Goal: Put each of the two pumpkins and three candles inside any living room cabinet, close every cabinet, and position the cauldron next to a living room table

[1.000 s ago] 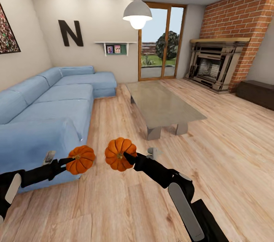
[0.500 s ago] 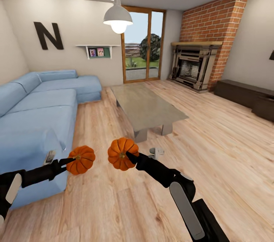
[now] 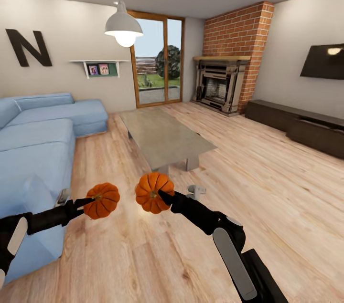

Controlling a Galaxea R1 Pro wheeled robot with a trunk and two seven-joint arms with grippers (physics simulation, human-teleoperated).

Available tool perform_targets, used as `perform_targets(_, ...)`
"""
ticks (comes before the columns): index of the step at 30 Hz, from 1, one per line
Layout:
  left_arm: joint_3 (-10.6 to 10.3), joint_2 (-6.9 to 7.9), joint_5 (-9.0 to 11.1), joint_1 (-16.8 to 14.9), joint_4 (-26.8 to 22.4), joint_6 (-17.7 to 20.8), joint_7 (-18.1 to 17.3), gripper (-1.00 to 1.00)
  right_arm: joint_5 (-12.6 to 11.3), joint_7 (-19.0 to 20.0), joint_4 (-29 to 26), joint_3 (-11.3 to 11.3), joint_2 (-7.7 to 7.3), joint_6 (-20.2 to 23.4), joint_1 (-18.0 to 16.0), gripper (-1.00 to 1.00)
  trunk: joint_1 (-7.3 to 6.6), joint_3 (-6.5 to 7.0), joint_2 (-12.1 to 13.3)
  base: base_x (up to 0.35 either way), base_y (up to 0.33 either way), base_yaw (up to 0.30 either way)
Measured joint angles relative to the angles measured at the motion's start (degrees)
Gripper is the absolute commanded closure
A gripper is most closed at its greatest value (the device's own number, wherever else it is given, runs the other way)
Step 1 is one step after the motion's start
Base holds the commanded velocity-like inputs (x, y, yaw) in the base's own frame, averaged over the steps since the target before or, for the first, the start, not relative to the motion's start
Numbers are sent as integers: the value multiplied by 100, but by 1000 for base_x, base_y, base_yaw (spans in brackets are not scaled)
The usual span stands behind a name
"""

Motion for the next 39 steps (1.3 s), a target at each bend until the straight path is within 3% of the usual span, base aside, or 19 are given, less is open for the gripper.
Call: perform_targets(39,-44,-17,-7,0,0,-23,41,100,-2,-10,83,-88,7,-18,0,100,-857,895,1565,0,0,-266)
